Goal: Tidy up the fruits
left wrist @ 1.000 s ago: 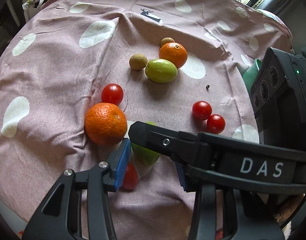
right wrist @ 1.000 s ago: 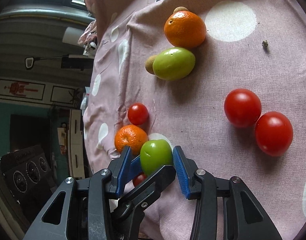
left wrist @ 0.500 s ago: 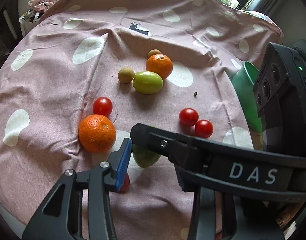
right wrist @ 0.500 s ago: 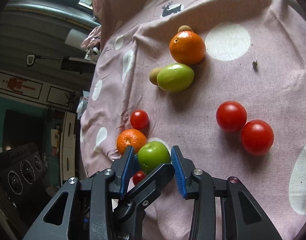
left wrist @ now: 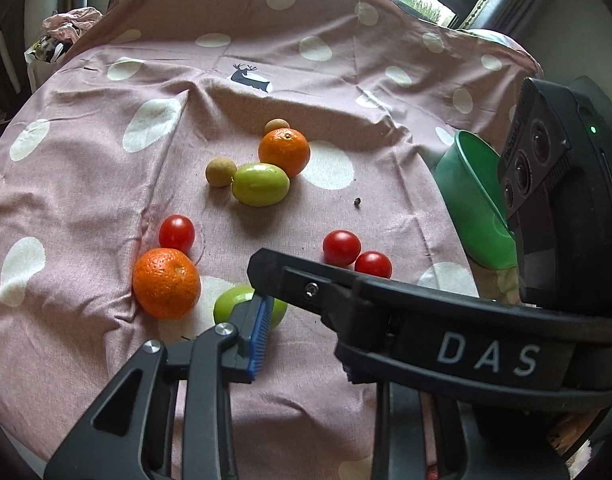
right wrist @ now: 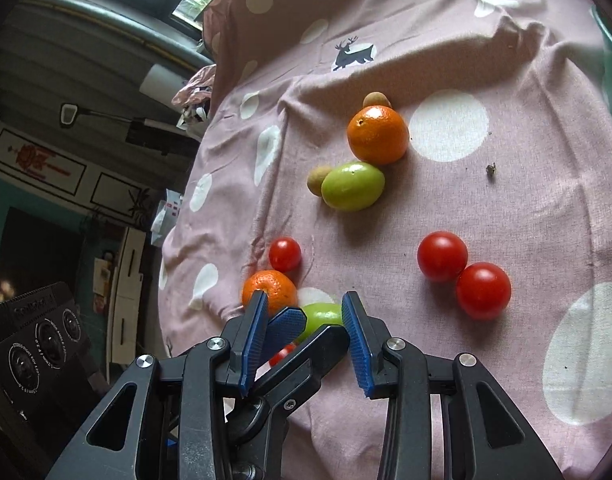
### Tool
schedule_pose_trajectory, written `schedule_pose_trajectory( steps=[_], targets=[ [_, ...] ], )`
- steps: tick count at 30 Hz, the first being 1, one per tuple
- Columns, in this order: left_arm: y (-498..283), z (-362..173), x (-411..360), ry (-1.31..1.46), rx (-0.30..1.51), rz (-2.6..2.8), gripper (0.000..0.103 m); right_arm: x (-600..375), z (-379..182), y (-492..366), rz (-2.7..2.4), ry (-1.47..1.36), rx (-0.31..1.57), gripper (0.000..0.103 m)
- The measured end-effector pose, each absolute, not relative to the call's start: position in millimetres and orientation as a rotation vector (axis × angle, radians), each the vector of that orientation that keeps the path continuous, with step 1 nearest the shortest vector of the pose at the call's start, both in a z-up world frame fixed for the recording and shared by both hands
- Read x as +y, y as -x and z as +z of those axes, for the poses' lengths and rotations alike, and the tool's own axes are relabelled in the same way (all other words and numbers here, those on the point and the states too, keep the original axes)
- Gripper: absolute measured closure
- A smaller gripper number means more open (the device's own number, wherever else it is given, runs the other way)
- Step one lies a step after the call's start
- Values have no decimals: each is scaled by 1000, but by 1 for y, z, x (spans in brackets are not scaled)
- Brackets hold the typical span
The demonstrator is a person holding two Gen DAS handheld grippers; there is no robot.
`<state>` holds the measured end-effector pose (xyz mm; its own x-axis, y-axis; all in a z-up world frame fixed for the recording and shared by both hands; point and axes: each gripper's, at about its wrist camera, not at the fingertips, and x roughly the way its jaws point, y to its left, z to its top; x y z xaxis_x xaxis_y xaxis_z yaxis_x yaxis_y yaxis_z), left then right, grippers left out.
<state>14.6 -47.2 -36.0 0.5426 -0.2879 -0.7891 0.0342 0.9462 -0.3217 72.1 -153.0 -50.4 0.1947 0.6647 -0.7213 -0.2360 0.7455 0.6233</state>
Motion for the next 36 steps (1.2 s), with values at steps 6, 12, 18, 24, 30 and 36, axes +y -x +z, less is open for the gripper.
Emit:
schedule_pose_trajectory(
  steps=[6, 12, 18, 24, 30, 36],
  targets=[
    [-12, -35, -41, 305, 980, -192, 75, -157, -47, -72, 661, -411, 1203, 62],
    [-13, -34, -25, 349, 980, -161, 75, -174, -41, -76, 558, -377, 1145, 62],
    [-13, -36, -20, 357, 993, -134, 73, -207, -7, -77, 310, -179, 910, 62],
    [-14, -39, -24, 324, 1013, -130, 73, -240, 6, -93, 85, 74, 649, 40],
    [-15, -42, -26, 314, 1024, -127, 73, -261, 4, -106, 9, 123, 560, 40],
    [-17, -43, -24, 316, 1033, -122, 73, -269, -3, -111, -26, 153, 602, 40]
  ],
)
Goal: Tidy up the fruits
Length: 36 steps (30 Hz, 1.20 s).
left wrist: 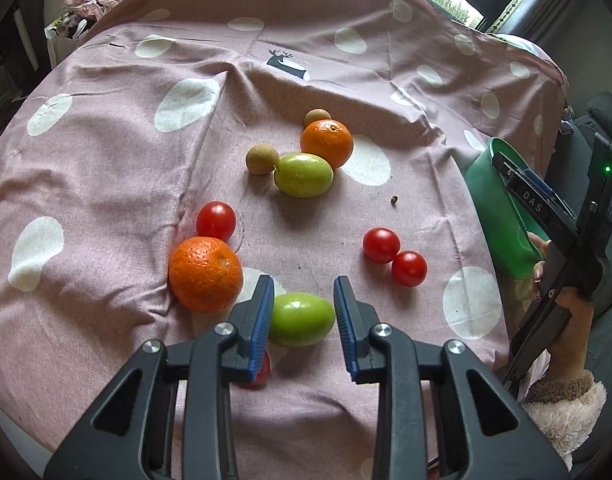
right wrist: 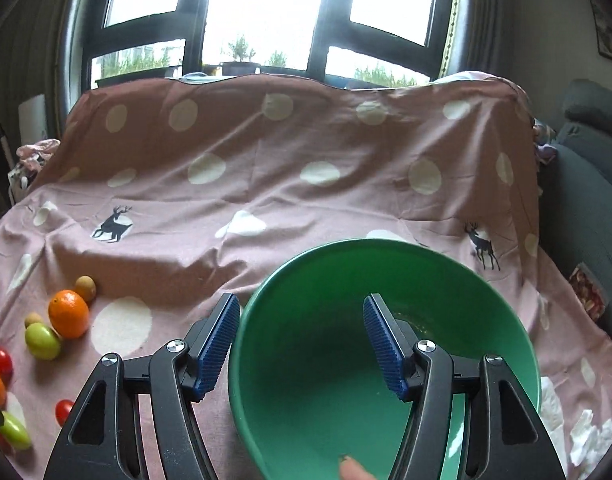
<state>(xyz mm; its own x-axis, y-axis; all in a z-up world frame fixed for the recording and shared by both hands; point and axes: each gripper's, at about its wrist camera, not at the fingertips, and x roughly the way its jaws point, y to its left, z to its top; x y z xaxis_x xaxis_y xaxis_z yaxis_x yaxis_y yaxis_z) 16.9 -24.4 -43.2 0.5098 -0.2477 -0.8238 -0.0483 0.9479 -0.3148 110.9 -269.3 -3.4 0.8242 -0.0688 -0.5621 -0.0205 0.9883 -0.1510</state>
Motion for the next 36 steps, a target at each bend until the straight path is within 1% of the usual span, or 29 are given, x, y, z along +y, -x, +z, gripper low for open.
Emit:
schedule_pose_trajectory(
  steps=[4, 8, 12, 13, 14, 16, 19, 25, 27, 29, 33, 36],
  targets=[
    [-18, -45, -25, 316, 1043, -120, 73, -263, 2, -99, -6, 191, 603, 40],
    [-18, -45, -23, 319, 1047, -123, 73, -262, 1, -92, 33, 197, 645, 39],
    [-18, -46, -22, 327, 1051, -119, 73, -256, 0, -87, 27, 254, 619, 39],
    [-17, -46, -22, 327, 1051, -118, 73, -256, -1, -87, 26, 257, 620, 38],
    [-17, -46, -22, 328, 1052, -117, 73, -256, -2, -89, 28, 251, 623, 35],
    [-17, -46, -20, 335, 1053, -114, 73, -256, -6, -93, 34, 248, 643, 33],
    [-18, -47, -18, 335, 1060, -104, 73, -256, -13, -98, 17, 260, 692, 33],
    [-19, -48, -14, 351, 1074, -99, 72, -251, -4, -74, 73, 244, 699, 33],
    [-18, -47, -15, 349, 1077, -103, 72, -252, -3, -70, 98, 220, 710, 31],
    [-18, -48, -16, 343, 1083, -105, 71, -253, -3, -71, 86, 196, 731, 24],
    [-18, -49, -17, 340, 1096, -107, 70, -254, 6, -66, 58, 162, 716, 22],
    [-20, -50, -19, 341, 1104, -114, 66, -254, 19, -58, 107, 42, 717, 18]
  ],
)
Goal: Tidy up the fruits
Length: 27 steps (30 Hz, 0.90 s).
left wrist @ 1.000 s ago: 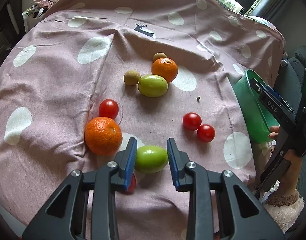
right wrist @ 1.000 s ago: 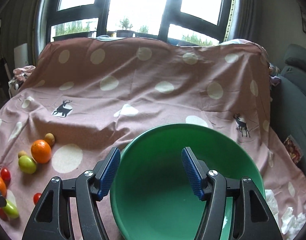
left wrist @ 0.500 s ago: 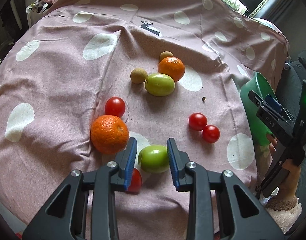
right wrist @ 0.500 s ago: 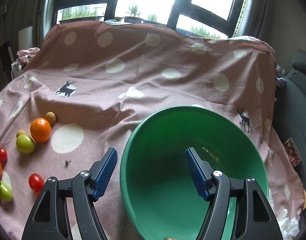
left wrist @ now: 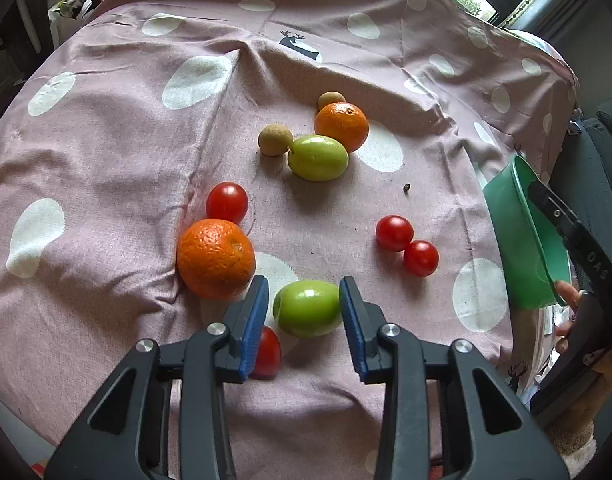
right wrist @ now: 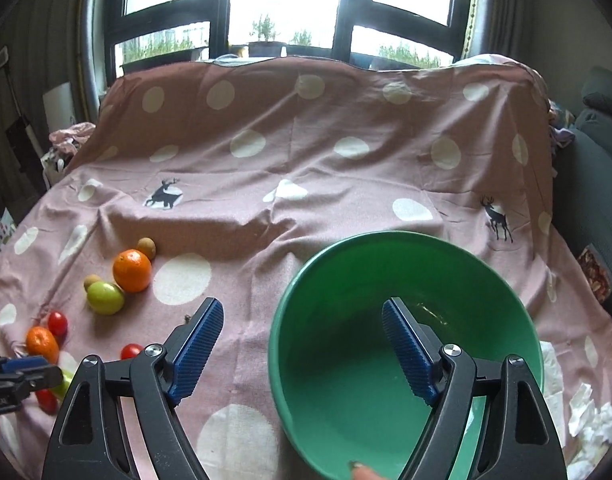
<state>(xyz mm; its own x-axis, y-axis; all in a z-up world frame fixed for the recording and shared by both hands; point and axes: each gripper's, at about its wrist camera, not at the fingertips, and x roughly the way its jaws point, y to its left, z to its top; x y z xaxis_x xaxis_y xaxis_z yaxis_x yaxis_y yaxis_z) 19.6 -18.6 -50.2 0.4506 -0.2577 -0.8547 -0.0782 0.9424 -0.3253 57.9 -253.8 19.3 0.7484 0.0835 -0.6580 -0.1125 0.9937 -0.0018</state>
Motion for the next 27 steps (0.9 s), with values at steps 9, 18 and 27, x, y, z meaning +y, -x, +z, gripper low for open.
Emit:
schedule_pose_trajectory(
  steps=[9, 18, 27],
  targets=[
    [-23, -55, -18, 349, 1122, -122, 65, -185, -15, -68, 613, -296, 1046, 17],
    [-23, -58, -24, 341, 1125, -148, 65, -150, -58, -74, 695, -373, 1242, 42],
    [-22, -59, -30, 330, 1132, -180, 65, -151, -73, -76, 692, -409, 1331, 42]
  ],
)
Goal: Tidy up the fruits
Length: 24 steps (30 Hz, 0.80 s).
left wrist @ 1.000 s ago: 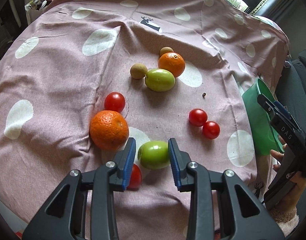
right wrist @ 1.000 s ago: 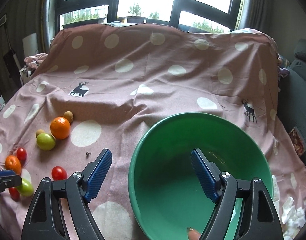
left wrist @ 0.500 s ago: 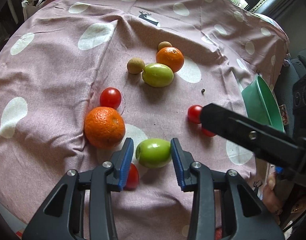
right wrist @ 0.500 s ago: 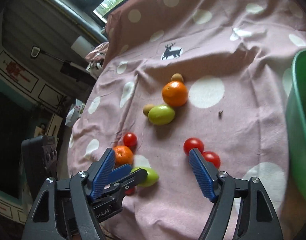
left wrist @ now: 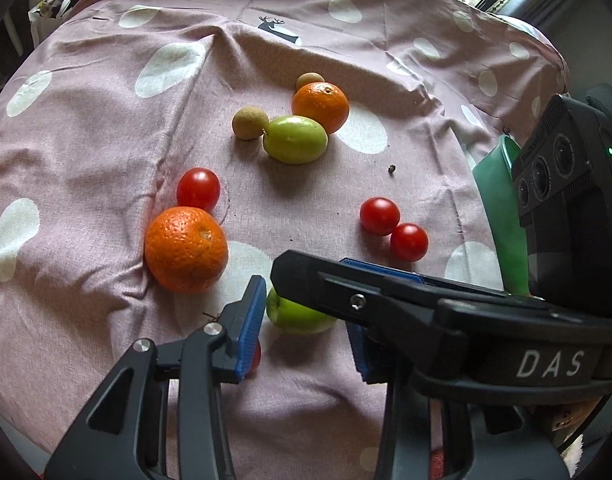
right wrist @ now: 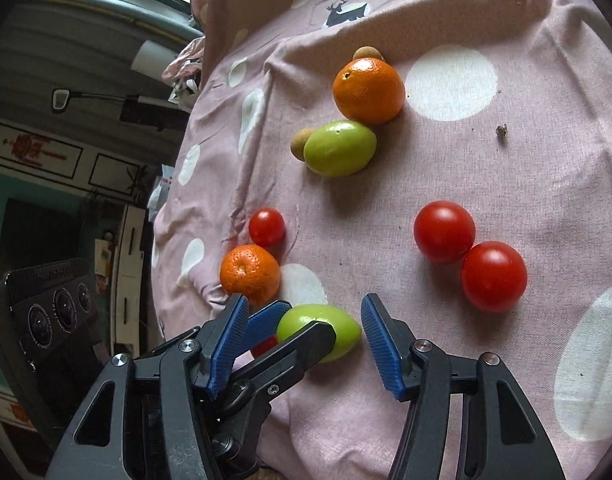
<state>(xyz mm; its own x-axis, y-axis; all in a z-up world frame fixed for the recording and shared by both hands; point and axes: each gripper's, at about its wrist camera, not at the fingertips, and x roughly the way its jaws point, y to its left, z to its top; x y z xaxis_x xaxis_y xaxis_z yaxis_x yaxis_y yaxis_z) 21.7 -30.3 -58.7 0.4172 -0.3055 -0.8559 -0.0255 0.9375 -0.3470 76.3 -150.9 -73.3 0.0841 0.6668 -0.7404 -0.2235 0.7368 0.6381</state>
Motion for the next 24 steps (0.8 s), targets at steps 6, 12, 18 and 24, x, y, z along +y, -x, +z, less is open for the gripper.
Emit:
schedule_pose_trajectory(
  steps=[6, 12, 18, 24],
  targets=[
    [-25, -67, -38, 332, 1175, -204, 66, -150, -78, -74, 707, -402, 1358, 49],
    [-23, -65, -43, 304, 1155, -204, 72, -150, -76, -73, 694, -382, 1348, 52],
    [-20, -55, -48, 301, 1097, -228, 82, -151, -66, -71, 689, -367, 1305, 52],
    [-24, -55, -54, 300, 1085, -240, 85, -159, -61, -71, 632, -327, 1273, 52]
  ],
)
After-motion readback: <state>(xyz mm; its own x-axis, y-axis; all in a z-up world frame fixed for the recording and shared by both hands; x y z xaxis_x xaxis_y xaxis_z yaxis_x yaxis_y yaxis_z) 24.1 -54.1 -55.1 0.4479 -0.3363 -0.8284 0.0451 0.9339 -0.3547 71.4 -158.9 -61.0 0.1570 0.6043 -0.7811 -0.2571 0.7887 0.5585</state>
